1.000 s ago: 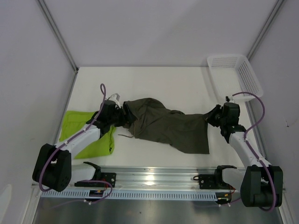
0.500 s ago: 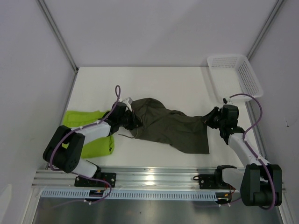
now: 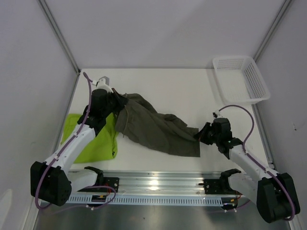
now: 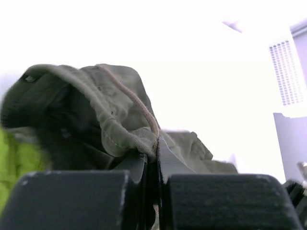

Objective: Fold and stack the shorts
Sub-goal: Flatten the shorts out

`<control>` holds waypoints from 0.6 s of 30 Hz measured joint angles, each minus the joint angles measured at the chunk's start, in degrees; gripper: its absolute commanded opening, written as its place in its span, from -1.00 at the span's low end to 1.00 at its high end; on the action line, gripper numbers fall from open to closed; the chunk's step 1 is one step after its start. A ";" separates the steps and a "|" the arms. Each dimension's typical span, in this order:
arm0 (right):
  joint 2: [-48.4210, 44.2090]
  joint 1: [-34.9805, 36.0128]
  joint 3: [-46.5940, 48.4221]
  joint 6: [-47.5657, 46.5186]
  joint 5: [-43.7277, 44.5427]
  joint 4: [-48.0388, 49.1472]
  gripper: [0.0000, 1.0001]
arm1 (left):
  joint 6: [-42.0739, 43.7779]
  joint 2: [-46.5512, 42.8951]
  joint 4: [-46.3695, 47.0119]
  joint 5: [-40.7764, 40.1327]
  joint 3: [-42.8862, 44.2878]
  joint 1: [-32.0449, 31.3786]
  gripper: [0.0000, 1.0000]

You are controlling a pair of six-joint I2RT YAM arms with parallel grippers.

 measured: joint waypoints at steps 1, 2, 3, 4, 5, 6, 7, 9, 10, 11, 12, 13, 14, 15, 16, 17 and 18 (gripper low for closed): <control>-0.15 2.49 -0.61 0.48 0.35 -0.72 -1.00 | -0.02 -0.63 -0.17 -0.72 -0.24 0.07 -1.00; -0.22 4.46 -1.03 0.81 0.59 -1.57 -1.00 | -0.07 -1.01 -0.22 -1.36 -0.81 0.11 -1.00; -0.39 5.75 -1.29 0.98 0.90 -2.27 -1.00 | -0.11 -1.18 -0.26 -2.03 -1.64 0.11 -1.00; -0.79 6.88 -1.55 1.29 1.33 -3.23 -1.00 | -0.15 -1.18 -0.20 -2.64 -2.71 0.11 -1.00; -1.36 7.76 -1.77 1.55 1.90 -4.07 -1.00 | -0.20 -1.18 -0.39 -3.17 -3.89 0.17 -1.00; -2.21 8.37 -1.97 1.86 2.43 -4.72 -1.00 | -0.33 -1.18 -0.63 -3.63 -4.94 0.20 -1.00; -3.32 8.74 -2.21 1.99 2.97 -5.49 -1.00 | -0.46 -1.18 -0.92 -3.96 -5.95 0.22 -1.00; -5.62 8.92 -2.29 2.03 4.17 -6.91 -1.00 | -0.63 -1.16 -1.66 -4.07 -6.99 0.31 -1.00; -6.47 8.76 -2.10 2.01 4.76 -7.56 -1.00 | -0.63 -1.11 -2.05 -4.04 -7.02 0.31 -1.00; -6.91 8.50 -1.75 1.95 5.14 -8.07 -1.00 | -0.63 -1.11 -2.03 -4.04 -6.99 0.31 -1.00; -7.04 8.13 -0.90 1.88 5.62 -9.07 -1.00 | -0.63 -1.11 -1.99 -4.02 -6.93 0.31 -1.00; -6.69 7.63 0.52 1.73 6.12 -9.97 -1.00 | -0.63 -1.09 -2.14 -4.00 -6.64 0.33 -1.00; -5.84 6.91 2.38 1.51 6.45 -10.69 -1.00 | -0.61 -0.87 -2.47 -3.82 -5.99 0.33 -1.00; -4.42 6.14 4.61 1.11 6.67 -11.10 -1.00 | -0.59 -0.66 -2.64 -3.76 -5.35 0.33 -1.00; -1.90 4.98 7.93 0.55 6.91 -12.11 -1.00 | -0.59 -0.07 -3.06 -3.76 -4.17 0.37 -1.00; 0.94 3.93 11.63 0.00 6.93 -12.04 -1.00 | -0.57 0.79 -3.17 -3.76 -2.86 0.37 -1.00; 3.52 2.99 14.67 -0.48 7.02 -11.89 -1.00 | -0.59 2.03 -3.13 -3.76 -1.38 0.44 -1.00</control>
